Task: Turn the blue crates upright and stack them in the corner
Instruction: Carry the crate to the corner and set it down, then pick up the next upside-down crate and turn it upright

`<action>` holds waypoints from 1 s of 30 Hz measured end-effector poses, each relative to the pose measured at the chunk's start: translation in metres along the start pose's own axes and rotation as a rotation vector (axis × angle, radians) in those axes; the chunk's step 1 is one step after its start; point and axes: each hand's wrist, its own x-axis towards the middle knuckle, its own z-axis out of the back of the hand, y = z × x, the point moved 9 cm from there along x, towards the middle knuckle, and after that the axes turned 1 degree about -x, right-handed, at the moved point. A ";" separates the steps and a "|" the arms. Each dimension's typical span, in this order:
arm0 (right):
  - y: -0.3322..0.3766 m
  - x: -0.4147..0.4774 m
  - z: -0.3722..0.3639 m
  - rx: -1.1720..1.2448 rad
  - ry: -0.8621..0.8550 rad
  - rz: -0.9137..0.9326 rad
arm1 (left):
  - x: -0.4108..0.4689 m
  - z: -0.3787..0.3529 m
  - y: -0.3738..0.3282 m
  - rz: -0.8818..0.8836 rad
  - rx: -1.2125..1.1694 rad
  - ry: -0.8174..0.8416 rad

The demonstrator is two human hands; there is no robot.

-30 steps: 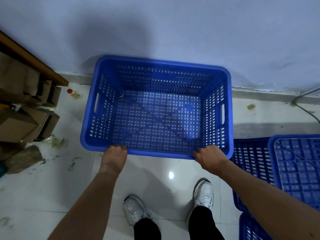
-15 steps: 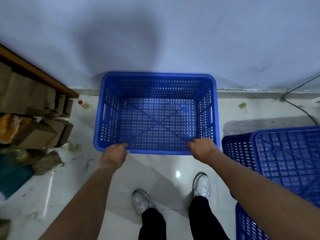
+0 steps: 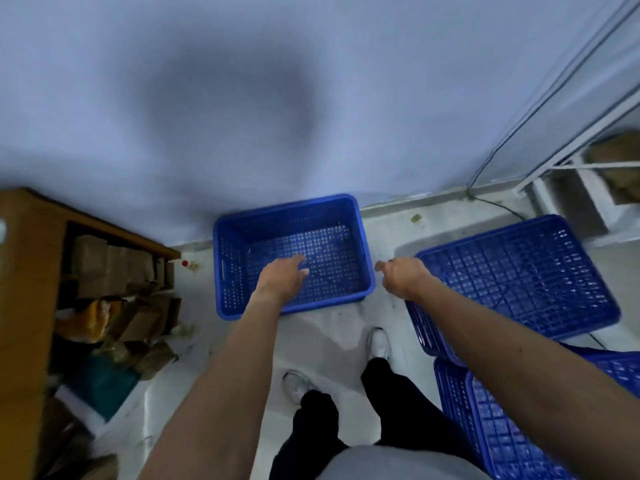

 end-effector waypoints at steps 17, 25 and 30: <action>-0.100 -0.221 -0.015 0.505 -0.104 -0.697 | -0.060 0.100 -0.191 -0.378 0.025 0.001; -0.083 -0.355 -0.060 0.606 -0.183 -0.954 | -0.137 0.048 -0.289 -0.656 0.167 0.045; -0.077 -0.439 -0.135 0.690 -0.145 -1.087 | -0.206 -0.032 -0.348 -0.842 0.242 0.115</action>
